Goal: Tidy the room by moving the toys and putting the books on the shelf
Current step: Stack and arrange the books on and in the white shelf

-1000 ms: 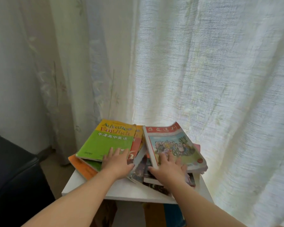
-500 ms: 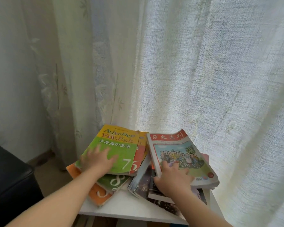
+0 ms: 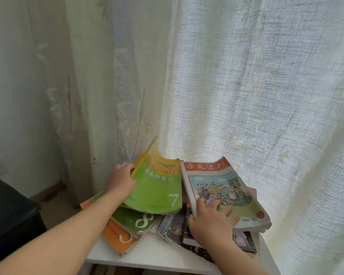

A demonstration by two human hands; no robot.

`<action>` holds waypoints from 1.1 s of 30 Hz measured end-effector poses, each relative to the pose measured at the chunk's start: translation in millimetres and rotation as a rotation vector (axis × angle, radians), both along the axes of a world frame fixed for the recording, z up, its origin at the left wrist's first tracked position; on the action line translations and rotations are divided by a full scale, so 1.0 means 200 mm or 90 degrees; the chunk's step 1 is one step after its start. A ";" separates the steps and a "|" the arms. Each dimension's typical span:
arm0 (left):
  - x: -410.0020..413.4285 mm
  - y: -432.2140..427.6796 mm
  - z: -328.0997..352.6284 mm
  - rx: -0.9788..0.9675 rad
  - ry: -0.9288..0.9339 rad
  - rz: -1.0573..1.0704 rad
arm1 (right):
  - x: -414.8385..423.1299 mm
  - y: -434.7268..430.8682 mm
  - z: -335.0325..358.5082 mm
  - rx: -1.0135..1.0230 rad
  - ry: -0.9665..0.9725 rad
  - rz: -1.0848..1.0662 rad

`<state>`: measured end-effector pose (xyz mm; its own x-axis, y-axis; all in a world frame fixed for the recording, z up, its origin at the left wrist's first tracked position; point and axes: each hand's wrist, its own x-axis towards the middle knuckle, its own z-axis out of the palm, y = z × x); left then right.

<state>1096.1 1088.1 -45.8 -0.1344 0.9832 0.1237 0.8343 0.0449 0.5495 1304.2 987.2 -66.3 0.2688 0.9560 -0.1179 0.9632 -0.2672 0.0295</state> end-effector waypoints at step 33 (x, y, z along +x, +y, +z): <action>0.03 -0.45 0.42 0.274 -0.335 -0.075 | -0.01 -0.02 0.18 0.212 0.707 -0.062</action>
<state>1102.1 998.9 38.8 -0.1785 0.8732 0.4535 0.4369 -0.3426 0.8317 1302.1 983.8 -29.5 0.2496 0.9649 -0.0820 0.3898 -0.1777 -0.9036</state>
